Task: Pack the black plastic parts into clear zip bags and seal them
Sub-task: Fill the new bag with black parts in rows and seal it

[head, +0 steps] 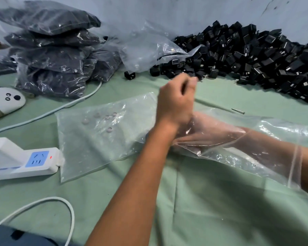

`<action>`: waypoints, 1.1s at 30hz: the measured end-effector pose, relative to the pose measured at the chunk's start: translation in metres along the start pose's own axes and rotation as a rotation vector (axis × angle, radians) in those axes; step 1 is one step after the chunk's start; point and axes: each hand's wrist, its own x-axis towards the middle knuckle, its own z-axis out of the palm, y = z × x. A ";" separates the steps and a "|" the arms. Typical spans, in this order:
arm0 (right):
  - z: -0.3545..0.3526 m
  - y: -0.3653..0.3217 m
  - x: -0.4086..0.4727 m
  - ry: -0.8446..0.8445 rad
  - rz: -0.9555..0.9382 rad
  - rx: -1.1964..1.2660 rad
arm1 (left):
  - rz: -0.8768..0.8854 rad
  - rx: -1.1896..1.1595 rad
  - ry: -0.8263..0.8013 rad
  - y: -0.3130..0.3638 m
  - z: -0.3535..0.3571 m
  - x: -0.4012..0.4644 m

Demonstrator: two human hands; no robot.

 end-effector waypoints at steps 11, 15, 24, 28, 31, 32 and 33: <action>0.009 -0.002 0.022 0.038 -0.003 0.065 | -0.660 -0.335 0.407 -0.066 -0.030 0.021; 0.011 -0.004 0.021 0.006 -0.035 0.152 | -0.829 -0.555 0.447 -0.063 -0.042 0.022; 0.022 -0.008 0.033 0.061 0.058 -0.009 | -0.906 -0.791 0.577 -0.067 -0.075 0.028; 0.020 -0.004 0.032 0.035 0.058 0.019 | -0.918 -0.821 0.602 -0.068 -0.076 0.026; 0.014 0.002 0.028 -0.019 0.080 0.106 | -0.918 -0.811 0.603 -0.068 -0.075 0.027; 0.012 0.003 0.026 -0.030 0.084 0.126 | -0.920 -0.806 0.603 -0.067 -0.074 0.027; 0.013 0.003 0.026 -0.037 0.087 0.131 | -0.922 -0.799 0.603 -0.067 -0.073 0.027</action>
